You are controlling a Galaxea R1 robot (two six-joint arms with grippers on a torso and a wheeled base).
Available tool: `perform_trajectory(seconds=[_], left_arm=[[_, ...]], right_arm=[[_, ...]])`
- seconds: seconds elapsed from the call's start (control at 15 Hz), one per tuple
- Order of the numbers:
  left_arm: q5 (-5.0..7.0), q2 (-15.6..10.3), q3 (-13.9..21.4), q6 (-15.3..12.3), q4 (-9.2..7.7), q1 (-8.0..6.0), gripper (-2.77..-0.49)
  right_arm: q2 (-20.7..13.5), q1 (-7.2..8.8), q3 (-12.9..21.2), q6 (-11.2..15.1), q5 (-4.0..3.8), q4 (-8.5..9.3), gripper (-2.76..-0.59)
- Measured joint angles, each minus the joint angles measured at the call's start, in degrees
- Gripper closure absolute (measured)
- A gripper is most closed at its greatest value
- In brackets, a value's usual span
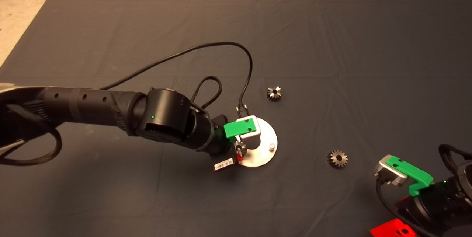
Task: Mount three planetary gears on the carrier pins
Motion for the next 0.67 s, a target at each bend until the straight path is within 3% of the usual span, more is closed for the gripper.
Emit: perform_trajectory(seconds=[0.67], left_arm=[[-0.37, -0.2, 0.0, 0.9, 0.02, 0.02, -0.82]], right_arm=[[-0.4, 0.01, 0.0, 0.0, 0.01, 0.03, -2.75]])
